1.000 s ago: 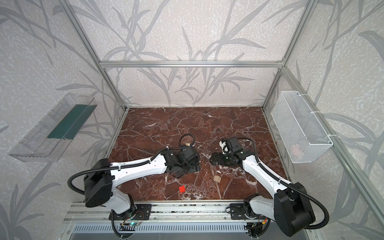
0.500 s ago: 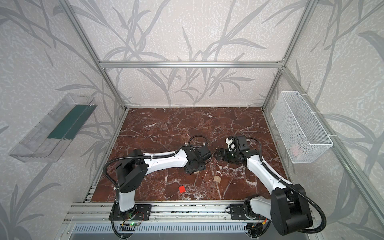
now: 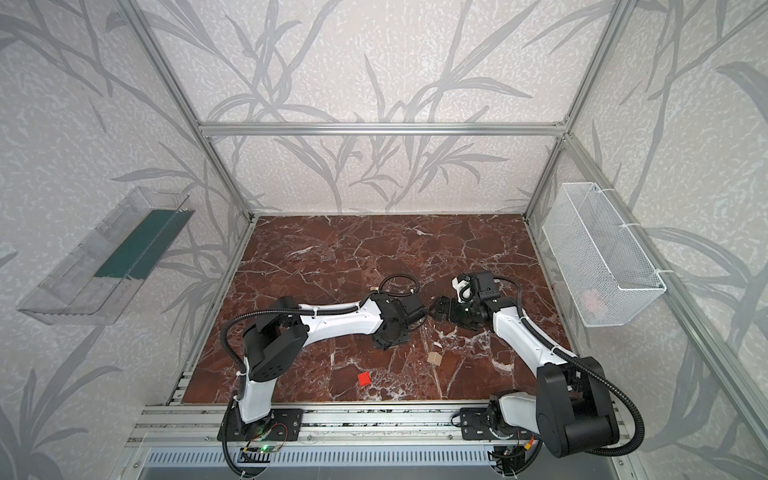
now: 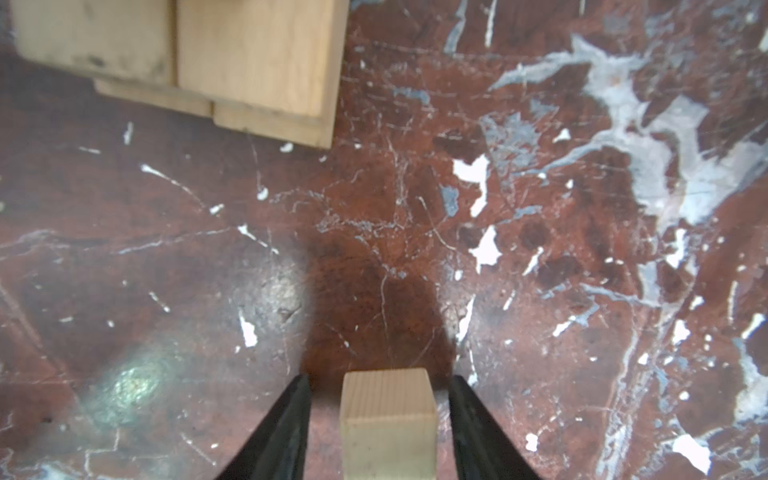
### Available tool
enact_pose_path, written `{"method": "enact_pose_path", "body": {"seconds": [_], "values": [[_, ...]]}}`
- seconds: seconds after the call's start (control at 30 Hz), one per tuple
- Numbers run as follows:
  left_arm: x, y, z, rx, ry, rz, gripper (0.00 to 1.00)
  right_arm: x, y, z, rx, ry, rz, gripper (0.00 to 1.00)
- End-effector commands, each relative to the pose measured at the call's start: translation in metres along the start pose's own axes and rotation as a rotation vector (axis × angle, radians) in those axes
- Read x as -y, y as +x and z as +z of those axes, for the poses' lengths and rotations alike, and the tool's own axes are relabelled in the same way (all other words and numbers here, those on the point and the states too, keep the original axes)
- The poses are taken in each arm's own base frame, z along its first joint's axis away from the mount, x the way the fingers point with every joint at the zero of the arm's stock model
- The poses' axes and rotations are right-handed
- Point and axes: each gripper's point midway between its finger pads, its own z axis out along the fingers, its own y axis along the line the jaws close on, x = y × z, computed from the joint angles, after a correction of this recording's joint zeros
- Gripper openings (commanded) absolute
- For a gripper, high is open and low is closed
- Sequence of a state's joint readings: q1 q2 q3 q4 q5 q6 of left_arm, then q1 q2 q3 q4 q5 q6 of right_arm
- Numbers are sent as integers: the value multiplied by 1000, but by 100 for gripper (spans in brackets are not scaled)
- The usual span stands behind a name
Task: Build the wood block tower
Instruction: 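Grasp a small wooden cube with the left gripper while the right gripper moves aside, then carry the wooden cube with the left gripper against blocks 58 and 72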
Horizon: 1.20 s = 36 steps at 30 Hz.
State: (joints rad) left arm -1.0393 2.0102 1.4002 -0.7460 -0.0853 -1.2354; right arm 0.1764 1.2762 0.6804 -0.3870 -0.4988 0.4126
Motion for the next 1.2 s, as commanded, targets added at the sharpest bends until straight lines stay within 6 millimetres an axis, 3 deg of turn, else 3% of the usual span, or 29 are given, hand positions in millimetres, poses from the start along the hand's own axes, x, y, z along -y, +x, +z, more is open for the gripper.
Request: {"method": "enact_pose_path", "body": {"seconds": [0.0,0.3,0.77,1.17], "values": [[1,4,6,-23,-13,-3,49,1,2,2,-11,-12,-9,99],[-7,14,5,-36,-46,12,47,1,2,2,-9,-14,-2,99],[-5,9,0,-4,-71,72,37,-3,1,1,-9,-28,1,99],[-5,-5,-28,70,-9,162,25,-16,3,-7,-20,-67,-47,99]]}}
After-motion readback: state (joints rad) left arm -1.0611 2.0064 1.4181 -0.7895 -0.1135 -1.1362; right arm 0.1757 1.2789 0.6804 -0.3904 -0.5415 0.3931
